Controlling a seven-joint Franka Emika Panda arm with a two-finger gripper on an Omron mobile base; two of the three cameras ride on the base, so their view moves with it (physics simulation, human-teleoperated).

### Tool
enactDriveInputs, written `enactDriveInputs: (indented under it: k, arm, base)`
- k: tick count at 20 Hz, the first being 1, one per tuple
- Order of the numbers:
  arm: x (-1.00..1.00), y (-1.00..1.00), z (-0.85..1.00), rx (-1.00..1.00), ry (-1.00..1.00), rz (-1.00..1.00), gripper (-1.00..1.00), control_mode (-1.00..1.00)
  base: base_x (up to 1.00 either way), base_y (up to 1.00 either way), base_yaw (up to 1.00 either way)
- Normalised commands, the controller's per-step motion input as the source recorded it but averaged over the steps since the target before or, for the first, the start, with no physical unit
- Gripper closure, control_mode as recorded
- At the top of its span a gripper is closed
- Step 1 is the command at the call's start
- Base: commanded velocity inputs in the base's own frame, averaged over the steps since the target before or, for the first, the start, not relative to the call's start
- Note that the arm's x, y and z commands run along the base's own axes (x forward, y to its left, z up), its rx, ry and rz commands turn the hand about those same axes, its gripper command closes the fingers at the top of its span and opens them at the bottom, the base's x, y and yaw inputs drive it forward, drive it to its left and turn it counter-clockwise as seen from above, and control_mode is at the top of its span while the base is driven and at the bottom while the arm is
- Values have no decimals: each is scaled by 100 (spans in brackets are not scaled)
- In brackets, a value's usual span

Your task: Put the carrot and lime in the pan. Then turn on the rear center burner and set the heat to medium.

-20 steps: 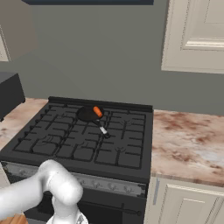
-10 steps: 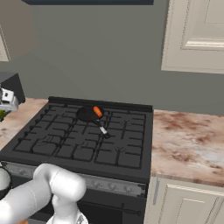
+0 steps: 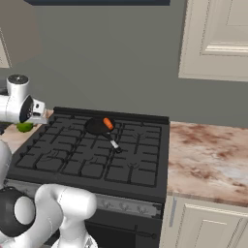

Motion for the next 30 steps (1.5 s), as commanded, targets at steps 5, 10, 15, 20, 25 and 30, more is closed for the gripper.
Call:
enactDriveInputs:
  k: [5, 10, 15, 20, 25, 30]
  arm:
    - [42, -94, -5, 0, 8, -19, 100, -100]
    - [45, -74, 0, -2, 16, -23, 100, -100]
    - [43, -72, 0, -4, 16, -24, 100, -100]
    - [60, -38, 0, -3, 2, -7, 100, -100]
    - [48, -19, -2, 0, 0, 0, 100, -100]
    - [37, -3, -27, 0, 0, 0, 100, -100]
  base:
    - [0, 0, 0]
    - [0, 0, 0]
    - [0, 0, 0]
    - [0, 0, 0]
    - [0, 0, 0]
    - [0, 0, 0]
